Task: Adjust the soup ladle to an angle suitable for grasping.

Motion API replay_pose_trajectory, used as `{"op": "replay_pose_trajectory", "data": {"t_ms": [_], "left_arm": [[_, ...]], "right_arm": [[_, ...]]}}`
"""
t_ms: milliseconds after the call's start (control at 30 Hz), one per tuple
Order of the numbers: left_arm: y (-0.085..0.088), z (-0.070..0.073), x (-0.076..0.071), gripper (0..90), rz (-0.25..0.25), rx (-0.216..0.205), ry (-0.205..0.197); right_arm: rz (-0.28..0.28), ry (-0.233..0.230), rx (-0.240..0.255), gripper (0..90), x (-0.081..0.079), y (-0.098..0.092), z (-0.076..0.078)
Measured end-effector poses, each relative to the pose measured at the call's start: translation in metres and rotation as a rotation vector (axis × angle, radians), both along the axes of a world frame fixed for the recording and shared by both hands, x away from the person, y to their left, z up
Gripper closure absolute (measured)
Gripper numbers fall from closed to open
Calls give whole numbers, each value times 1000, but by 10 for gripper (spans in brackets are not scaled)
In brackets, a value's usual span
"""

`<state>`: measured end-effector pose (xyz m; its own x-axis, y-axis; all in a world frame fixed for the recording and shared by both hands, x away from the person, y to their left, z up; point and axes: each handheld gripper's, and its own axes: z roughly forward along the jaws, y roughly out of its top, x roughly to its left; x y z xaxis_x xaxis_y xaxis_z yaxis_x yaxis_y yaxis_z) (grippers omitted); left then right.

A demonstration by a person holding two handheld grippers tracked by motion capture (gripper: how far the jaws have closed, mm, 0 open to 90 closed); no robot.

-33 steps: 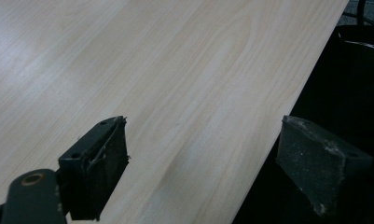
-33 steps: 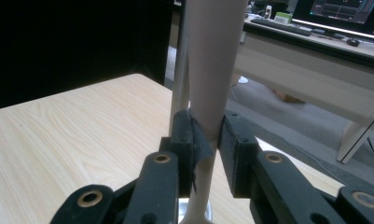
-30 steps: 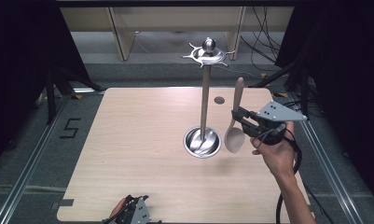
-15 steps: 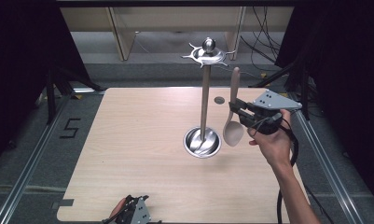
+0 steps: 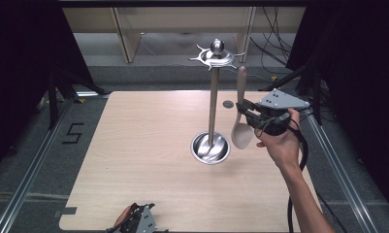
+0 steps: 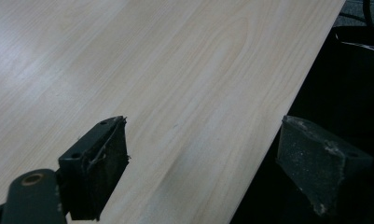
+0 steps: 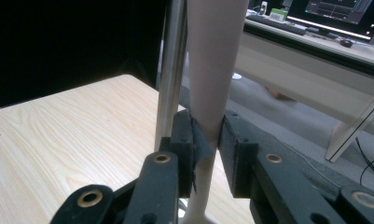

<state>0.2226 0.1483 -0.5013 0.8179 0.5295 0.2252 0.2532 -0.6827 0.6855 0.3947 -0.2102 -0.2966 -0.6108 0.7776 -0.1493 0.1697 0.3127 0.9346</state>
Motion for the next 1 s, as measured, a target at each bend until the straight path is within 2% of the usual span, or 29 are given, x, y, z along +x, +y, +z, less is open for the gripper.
{"op": "replay_pose_trajectory", "data": {"t_ms": [300, 333, 600, 633, 733, 1000], "left_arm": [[0, 0, 0, 155, 0, 4, -2], [0, 0, 0, 154, 5, 4, -7], [0, 0, 0, 154, 5, 3, -9], [0, 0, 0, 154, 4, 4, -7], [0, 0, 0, 155, 4, -1, -5], [0, 0, 0, 154, 5, 3, -9]], "right_arm": [[22, -9, -6, 769, 4, 1, 2], [11, -7, -20, 769, 3, 2, 3], [-1, -8, -25, 769, 5, 4, 5], [-3, 13, -21, 769, 5, 5, 5], [-13, -1, -33, 769, 7, 6, 5], [-11, 5, -54, 769, 10, 10, 3]]}}
